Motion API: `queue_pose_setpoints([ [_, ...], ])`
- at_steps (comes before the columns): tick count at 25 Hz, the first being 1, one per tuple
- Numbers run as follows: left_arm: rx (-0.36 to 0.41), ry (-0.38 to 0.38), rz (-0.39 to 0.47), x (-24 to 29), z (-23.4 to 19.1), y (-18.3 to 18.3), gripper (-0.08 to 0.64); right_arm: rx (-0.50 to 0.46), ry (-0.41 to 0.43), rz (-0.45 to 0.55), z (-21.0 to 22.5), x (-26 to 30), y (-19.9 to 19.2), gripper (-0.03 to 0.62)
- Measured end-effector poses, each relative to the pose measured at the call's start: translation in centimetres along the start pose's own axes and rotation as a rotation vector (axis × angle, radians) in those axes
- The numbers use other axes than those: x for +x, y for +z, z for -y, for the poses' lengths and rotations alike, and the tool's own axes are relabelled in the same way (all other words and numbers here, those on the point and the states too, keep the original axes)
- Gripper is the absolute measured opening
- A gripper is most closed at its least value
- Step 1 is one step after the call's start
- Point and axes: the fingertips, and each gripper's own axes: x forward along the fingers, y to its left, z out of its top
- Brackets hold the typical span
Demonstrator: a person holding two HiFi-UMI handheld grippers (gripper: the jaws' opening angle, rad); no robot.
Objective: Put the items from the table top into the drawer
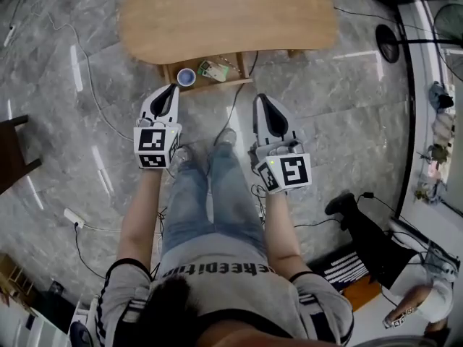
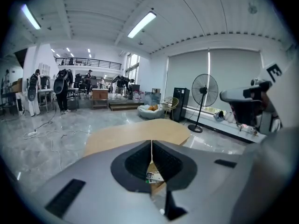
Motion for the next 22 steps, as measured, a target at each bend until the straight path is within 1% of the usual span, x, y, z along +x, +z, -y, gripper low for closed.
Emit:
queue_pose_setpoints([
  [7, 0.039, 0.009, 0.072, -5.1, -0.4, 4.5, 0.012, -0.028, -0.01, 0.034, -2.7, -2.0, 3.7, 0.0],
  [13, 0.034, 0.024, 0.149, -9.3, -1.0, 8.3, 0.012, -0.043, -0.025, 0.072, -4.8, -4.0, 6.2, 0.0],
  [18, 0.074, 0.015, 0.197, -12.3, -1.0, 10.9, 0.012, -0.061, -0.044, 0.106, -6.6, -5.4, 8.6, 0.0],
  [22, 0.074, -0.001, 0.243, -14.5, -0.6, 13.0, 0.012, -0.081, -0.062, 0.135, -7.7, -6.6, 10.2, -0.001],
])
